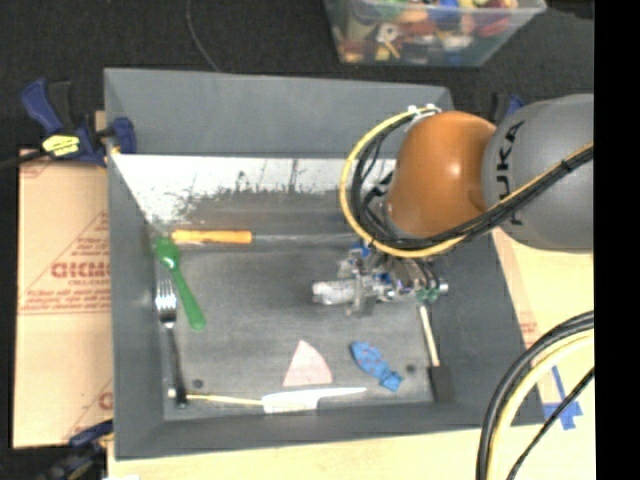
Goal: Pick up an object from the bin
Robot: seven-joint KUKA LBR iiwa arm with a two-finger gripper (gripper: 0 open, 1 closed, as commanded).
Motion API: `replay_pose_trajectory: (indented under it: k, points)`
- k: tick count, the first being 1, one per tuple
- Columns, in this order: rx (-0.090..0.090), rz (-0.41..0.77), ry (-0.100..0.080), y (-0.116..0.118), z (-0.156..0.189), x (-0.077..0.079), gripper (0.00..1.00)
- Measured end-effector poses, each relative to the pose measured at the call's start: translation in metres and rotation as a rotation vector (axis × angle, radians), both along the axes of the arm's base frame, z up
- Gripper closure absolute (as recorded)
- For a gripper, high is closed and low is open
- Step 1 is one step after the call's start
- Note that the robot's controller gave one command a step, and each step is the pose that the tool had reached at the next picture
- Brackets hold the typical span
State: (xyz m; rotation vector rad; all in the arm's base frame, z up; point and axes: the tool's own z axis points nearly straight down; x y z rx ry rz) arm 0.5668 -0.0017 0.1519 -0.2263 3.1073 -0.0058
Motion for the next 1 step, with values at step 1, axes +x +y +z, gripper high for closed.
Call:
replay_pose_trajectory:
  k: [1]
  points:
    - [0.000,-0.001,0.005,-0.0002,0.0095,-0.0012,1.00]
